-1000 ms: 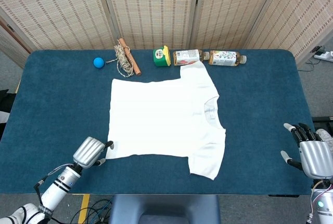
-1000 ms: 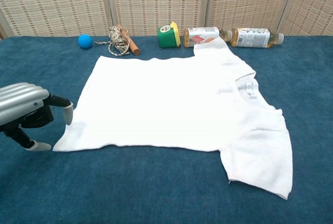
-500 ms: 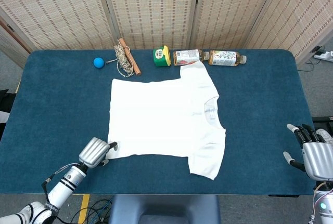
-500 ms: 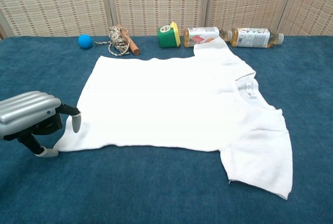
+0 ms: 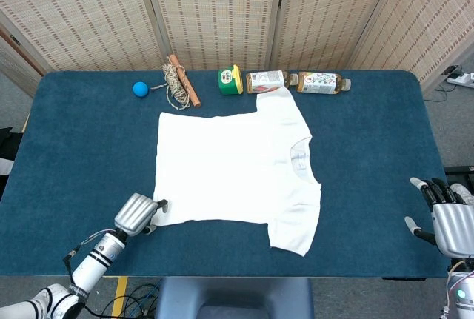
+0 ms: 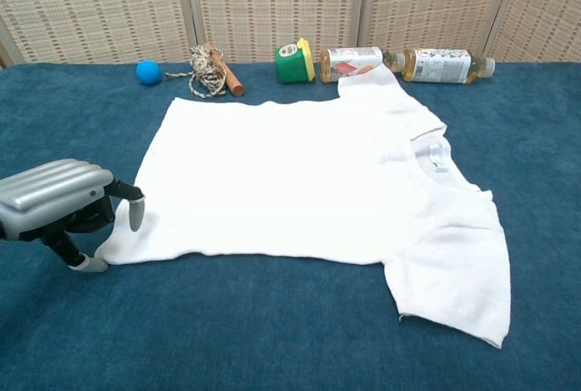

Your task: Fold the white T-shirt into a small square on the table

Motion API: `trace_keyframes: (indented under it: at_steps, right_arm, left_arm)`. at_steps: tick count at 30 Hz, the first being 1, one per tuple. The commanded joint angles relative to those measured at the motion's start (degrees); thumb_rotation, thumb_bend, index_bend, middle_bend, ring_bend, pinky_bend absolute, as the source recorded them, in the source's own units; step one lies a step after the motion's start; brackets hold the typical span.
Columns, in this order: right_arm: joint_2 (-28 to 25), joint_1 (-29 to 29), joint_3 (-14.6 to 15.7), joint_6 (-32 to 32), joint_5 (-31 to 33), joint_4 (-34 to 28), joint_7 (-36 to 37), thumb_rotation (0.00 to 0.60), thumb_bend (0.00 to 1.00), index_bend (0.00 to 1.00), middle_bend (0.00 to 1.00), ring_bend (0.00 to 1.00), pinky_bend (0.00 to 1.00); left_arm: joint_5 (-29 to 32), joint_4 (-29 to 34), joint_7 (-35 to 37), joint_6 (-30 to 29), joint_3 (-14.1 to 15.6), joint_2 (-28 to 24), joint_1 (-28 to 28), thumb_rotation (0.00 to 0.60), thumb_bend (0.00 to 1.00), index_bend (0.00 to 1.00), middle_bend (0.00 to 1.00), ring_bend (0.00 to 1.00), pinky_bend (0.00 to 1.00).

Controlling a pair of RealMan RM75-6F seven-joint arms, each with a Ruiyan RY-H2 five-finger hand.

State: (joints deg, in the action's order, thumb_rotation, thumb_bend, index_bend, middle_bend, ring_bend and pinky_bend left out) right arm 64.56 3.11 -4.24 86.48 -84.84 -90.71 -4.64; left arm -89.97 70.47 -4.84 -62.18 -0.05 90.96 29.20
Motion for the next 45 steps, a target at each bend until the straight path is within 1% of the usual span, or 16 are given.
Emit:
trace_keyframes:
  at_steps: [1,5,12,18,24,31,34,36,37,39,41,42,43,45]
  right_arm:
    - [0.04,-0.03,-0.02,0.0,0.05,0.09,0.08,0.6,0.23,0.18,0.24,0.19,0.31]
    - [0.12,-0.05,0.01,-0.1,0.09,0.26,0.21,0.6,0.23,0.18,0.24,0.19,0.31]
    - [0.13,-0.03,0.03,-0.28,0.09,0.42,0.3,0.6,0.23,0.18,0.24,0.19,0.31]
    - [0.2,-0.04,0.06,-0.32,0.05,0.5,0.42,0.6,0.23,0.18,0.24,0.2,0.31]
    - [0.23,-0.1,0.08,-0.25,-0.03,0.58,0.54,0.6,0.23,0.18,0.24,0.21,0.31]
    - [0.51,0.62,0.49,-0.55,-1.96,1.12,1.08,0.6,0.23,0.18,0.25,0.22,0.31]
    - [0.91,1.56,1.09,-0.87,-4.5,1.74,1.65,0.6,0.23,0.18,0.27,0.22,0.31]
    - [1.33,2.37,1.7,-1.31,-6.55,2.4,2.04,0.6,0.23,0.18,0.29,0.25,0.31]
    - [1.73,2.99,2.18,-1.66,-8.09,3.11,2.06,0.6,0.23,0.18,0.31,0.29,0.32]
    - [2.3,4.09,2.89,-2.54,-10.26,4.16,1.81,0.6,0.23,0.19,0.38,0.39,0.4]
    - [2.97,5.58,3.58,-3.75,-12.68,5.29,1.28,0.6,0.25,0.2,0.45,0.5,0.53]
    - [3.24,6.27,3.81,-4.32,-13.64,5.77,0.93,0.6,0.25,0.21,0.48,0.54,0.59]
    - [3.74,7.2,4.01,-5.07,-14.77,6.53,0.27,0.6,0.26,0.23,0.52,0.59,0.66]
    - [4.75,8.44,4.12,-6.37,-15.75,7.65,-1.21,0.6,0.27,0.26,0.6,0.68,0.77]
  left_arm:
    - [0.19,-0.21,0.28,0.12,-0.02,0.11,0.21,0.6,0.14,0.52,0.98,0.88,1.0]
    - [0.4,-0.61,0.6,0.42,0.16,0.33,0.47,0.6,0.19,0.52,0.98,0.88,1.0]
    - [-0.02,-0.86,1.96,0.39,0.89,0.19,0.76,0.6,0.33,0.51,0.98,0.88,1.0]
    - [0.1,-0.67,2.04,0.63,1.09,0.03,1.06,0.6,0.38,0.51,0.98,0.88,1.0]
    - [0.2,-0.69,2.46,0.91,1.3,0.01,1.35,0.6,0.47,0.53,0.98,0.88,1.0]
    - [-0.2,-1.87,3.52,-0.59,1.13,1.2,1.27,0.6,0.48,0.59,0.98,0.88,1.0]
    - [-0.56,-2.45,3.92,-1.77,0.93,1.71,1.17,0.6,0.48,0.62,0.98,0.88,1.0]
    - [-0.68,-2.73,4.04,-2.02,0.97,1.92,1.17,0.6,0.48,0.64,0.98,0.88,1.0]
    - [-0.74,-2.8,4.08,-2.08,1.01,1.98,1.2,0.6,0.48,0.64,0.98,0.88,1.0]
    - [-0.8,-2.82,4.12,-2.19,0.99,2.04,1.28,0.6,0.48,0.65,0.98,0.88,1.0]
    - [-0.84,-2.68,4.15,-2.36,0.96,2.08,1.32,0.6,0.48,0.65,0.98,0.88,1.0]
    - [-0.89,-2.59,4.12,-2.46,0.95,2.07,1.34,0.6,0.48,0.65,0.98,0.88,1.0]
    - [-0.97,-2.46,4.04,-2.63,0.95,2.05,1.35,0.6,0.48,0.64,0.98,0.88,1.0]
    - [-1.06,-2.23,3.98,-2.92,0.96,2.02,1.32,0.6,0.48,0.64,0.98,0.88,1.0]
